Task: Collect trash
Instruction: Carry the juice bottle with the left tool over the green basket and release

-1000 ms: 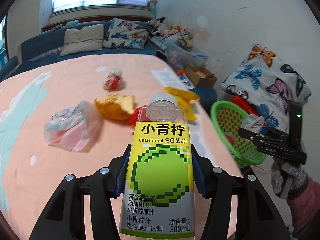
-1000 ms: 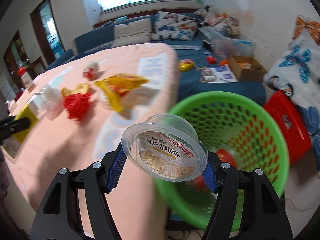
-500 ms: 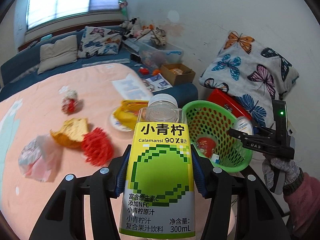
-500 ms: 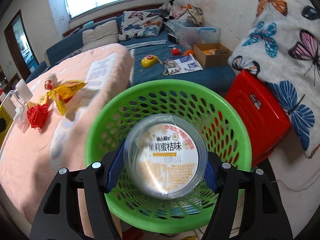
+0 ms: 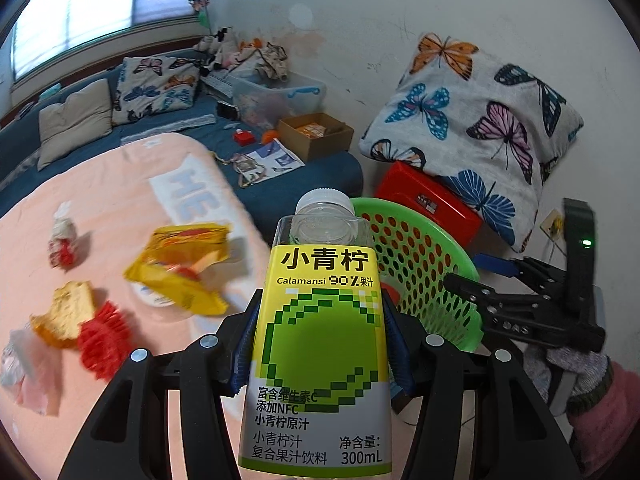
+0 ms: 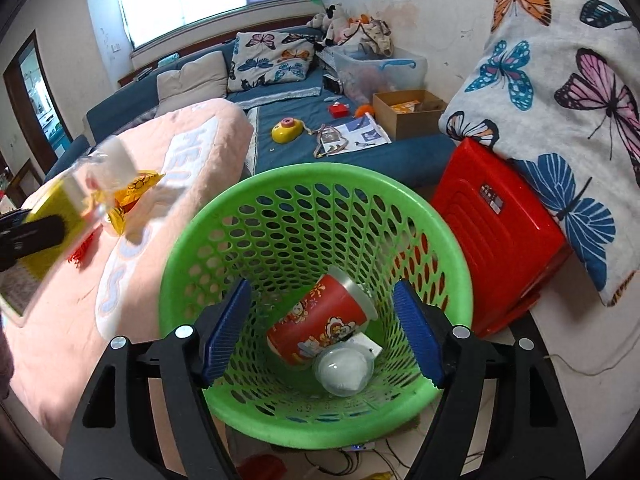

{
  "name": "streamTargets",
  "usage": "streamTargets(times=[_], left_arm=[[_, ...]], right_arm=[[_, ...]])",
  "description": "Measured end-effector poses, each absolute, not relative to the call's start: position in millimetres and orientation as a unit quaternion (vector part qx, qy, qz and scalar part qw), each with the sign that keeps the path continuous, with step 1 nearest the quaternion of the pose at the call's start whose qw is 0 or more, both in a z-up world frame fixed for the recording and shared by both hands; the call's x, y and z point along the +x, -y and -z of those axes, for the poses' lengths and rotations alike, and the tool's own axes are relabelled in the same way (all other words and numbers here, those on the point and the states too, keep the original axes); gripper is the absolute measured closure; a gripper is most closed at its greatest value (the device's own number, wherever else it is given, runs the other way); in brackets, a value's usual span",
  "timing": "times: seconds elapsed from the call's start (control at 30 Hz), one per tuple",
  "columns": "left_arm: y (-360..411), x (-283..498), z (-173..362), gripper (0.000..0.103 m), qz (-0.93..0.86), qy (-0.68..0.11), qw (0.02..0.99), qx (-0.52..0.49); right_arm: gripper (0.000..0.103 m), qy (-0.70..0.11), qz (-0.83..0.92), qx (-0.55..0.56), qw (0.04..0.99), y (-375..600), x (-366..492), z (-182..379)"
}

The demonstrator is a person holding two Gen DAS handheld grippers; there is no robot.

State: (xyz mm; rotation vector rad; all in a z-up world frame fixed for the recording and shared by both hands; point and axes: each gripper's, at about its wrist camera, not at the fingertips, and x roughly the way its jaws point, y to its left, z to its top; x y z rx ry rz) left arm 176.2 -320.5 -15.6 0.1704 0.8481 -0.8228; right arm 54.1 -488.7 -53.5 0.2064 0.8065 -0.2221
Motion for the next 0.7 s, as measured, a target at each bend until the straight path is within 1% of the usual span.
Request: streamTargets(times=[0.27,0.57,0.6,0.67,0.7], left_arm=[[366,179,38,0.050,0.397,-0.421,0.809,0.106],[395,181,54,0.050,0.399,-0.437,0.797,0.121],[396,182,56,0.048,0.398,-0.438,0.797,0.119],[395,182,56,0.039,0.401,-0.438,0.797,0.109],[394,181,54,0.039,0.404,-0.434,0.799,0.104]], right_arm=[[0.029,-0.386,0.111,0.110,0.909,497,39,52],[0.029,-0.386,0.113,0.114,0.908,501,31,54],[0.029,-0.386,0.114,0.115,0.908,502,31,54],[0.029,-0.385,0.115,0.117,0.908,503,29,53],[0.029,-0.385,0.115,0.117,0.908,503,28,53]])
